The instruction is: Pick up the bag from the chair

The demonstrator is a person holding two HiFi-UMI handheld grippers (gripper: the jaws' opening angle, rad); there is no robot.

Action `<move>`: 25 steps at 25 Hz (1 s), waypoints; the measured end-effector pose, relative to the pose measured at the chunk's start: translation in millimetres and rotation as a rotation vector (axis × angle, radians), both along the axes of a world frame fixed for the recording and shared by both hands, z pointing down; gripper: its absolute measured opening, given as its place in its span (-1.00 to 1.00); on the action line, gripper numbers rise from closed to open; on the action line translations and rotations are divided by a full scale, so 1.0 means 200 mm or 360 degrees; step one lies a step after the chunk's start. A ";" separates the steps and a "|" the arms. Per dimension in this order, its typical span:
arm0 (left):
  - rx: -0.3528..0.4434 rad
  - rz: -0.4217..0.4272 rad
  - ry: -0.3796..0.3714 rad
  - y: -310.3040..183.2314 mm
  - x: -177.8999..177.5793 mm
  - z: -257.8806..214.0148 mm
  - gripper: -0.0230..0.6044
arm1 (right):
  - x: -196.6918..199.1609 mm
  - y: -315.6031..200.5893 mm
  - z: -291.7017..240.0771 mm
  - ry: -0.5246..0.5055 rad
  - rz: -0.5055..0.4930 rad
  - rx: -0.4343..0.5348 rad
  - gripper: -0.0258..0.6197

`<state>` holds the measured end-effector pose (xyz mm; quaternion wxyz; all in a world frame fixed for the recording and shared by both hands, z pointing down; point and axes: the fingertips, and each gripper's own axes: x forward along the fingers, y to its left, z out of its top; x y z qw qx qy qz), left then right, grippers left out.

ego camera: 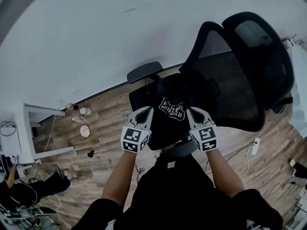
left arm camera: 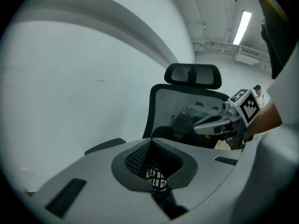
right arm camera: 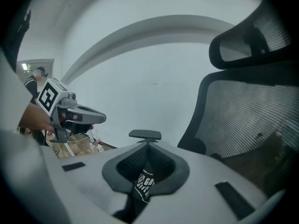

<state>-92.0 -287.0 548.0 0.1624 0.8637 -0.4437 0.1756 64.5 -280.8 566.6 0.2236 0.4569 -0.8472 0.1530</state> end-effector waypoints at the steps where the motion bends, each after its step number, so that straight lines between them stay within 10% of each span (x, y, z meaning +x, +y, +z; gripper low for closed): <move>1: -0.0031 -0.0005 -0.0020 -0.04 0.00 0.05 -0.86 | 0.02 -0.02 0.04 -0.0010 0.0017 -0.0041 -0.85; 9: -0.0216 -0.0021 -0.0010 -0.31 0.00 0.36 -0.82 | 0.11 -0.23 0.40 -0.0306 0.0185 -0.0363 -0.11; 11: -0.0290 -0.0018 0.0012 -0.37 0.02 0.44 -0.30 | 0.13 -0.29 0.48 -0.0362 0.0252 -0.0447 0.04; 17: -0.0525 0.0053 0.0014 -0.52 0.10 0.69 0.11 | 0.17 -0.38 0.73 -0.0416 0.0355 -0.0752 0.20; 25: -0.0810 0.0248 0.0045 -0.65 0.22 1.00 0.16 | 0.14 -0.43 0.98 -0.0433 0.0308 -0.1041 0.22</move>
